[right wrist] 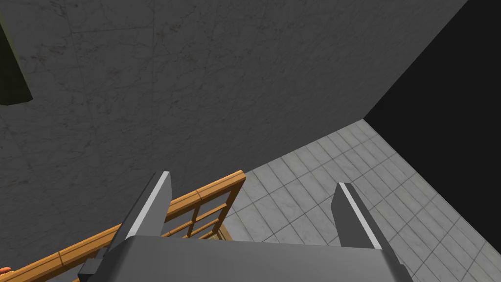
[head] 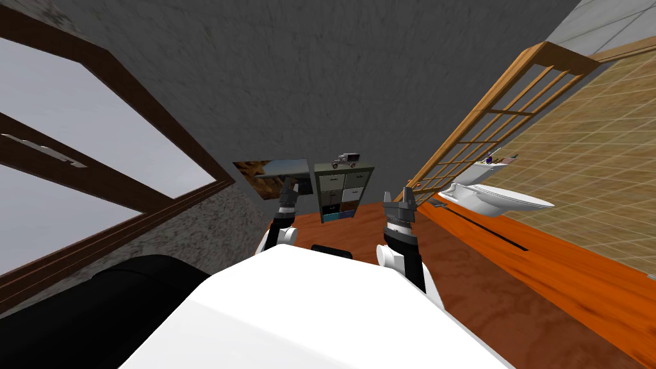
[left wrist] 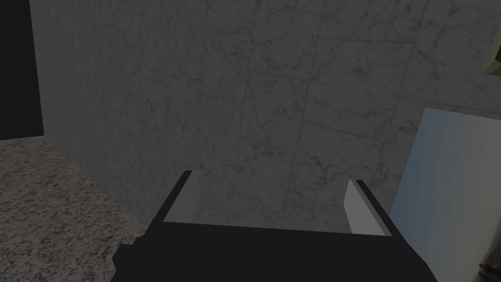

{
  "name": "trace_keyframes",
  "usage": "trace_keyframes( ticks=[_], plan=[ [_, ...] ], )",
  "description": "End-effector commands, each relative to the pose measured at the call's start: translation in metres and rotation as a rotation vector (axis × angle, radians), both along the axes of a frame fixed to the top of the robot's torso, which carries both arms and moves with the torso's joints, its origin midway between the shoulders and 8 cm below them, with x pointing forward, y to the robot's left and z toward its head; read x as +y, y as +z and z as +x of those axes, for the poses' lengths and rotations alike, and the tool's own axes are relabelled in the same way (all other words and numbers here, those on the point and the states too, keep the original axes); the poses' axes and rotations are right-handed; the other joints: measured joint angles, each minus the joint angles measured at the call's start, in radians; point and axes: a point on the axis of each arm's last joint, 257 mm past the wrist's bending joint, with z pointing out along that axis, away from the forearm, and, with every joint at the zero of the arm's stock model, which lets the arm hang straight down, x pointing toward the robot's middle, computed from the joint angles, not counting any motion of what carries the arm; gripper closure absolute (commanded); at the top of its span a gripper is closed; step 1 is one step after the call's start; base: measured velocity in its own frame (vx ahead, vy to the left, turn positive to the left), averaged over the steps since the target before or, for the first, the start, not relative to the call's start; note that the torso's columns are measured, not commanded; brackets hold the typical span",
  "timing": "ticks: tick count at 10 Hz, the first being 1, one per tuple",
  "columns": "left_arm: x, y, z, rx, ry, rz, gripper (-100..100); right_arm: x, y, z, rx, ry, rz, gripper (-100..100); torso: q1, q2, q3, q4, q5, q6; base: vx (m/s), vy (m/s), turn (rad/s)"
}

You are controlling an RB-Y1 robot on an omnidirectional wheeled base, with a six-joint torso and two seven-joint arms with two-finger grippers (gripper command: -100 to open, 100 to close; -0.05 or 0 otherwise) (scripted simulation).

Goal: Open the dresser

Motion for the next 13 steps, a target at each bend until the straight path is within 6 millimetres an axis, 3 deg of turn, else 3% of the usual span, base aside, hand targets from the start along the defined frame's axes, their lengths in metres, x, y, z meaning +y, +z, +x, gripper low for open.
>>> trace_keyframes(
  ticks=[1,9,10,13],
  plan=[
    [0.0,0.0,0.0,0.0,0.0,0.0,0,0.0,0.0,0.0,0.0,0.0,0.0,0,0.0,0.04,-0.082,0.041,0.0,0.0,0.0,0.0,0.0],
    [0.0,0.0,0.0,0.0,0.0,0.0,0,0.0,0.0,0.0,0.0,0.0,0.0,0,0.0,0.618,-1.234,0.617,0.0,0.0,0.0,0.0,0.0],
    [0.0,0.0,0.0,0.0,0.0,0.0,0,0.004,-0.001,0.001,0.01,0.007,-0.052,-100,0.0,0.691,-1.382,0.691,0.0,0.0,0.013,0.014,-0.002],
    [0.0,0.0,0.0,0.0,0.0,0.0,0,0.012,-0.006,0.005,0.033,0.002,-0.191,-100,0.001,0.736,-1.475,0.737,0.0,0.0,0.023,0.045,-0.006]
  ],
)
